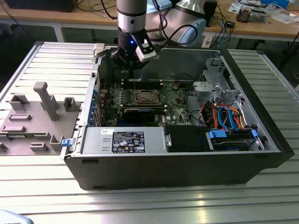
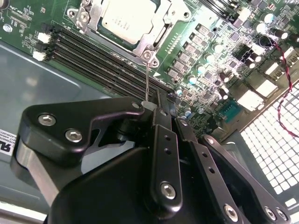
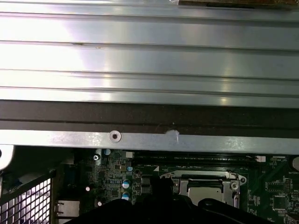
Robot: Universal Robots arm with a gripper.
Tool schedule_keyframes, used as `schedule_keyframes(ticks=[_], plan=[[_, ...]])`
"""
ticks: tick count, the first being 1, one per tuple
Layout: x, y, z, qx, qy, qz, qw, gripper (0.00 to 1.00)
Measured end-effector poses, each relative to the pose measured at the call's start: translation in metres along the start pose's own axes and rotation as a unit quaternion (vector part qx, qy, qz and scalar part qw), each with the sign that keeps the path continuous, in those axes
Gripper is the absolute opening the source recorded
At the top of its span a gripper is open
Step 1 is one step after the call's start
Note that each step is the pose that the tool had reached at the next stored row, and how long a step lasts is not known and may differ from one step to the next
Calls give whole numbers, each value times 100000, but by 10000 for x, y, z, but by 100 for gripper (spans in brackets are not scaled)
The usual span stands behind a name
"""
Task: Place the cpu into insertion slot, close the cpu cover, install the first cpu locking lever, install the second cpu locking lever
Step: 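Install the first cpu locking lever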
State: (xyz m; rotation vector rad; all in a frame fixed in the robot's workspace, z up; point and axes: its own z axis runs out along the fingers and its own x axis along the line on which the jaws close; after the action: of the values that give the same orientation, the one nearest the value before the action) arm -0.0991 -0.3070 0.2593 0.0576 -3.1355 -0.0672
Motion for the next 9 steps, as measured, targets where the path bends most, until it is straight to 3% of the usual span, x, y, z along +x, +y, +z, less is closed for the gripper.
schedule_keyframes(ticks=[9], plan=[[-43, -2, 0, 0, 2, -1, 100000, 11]])
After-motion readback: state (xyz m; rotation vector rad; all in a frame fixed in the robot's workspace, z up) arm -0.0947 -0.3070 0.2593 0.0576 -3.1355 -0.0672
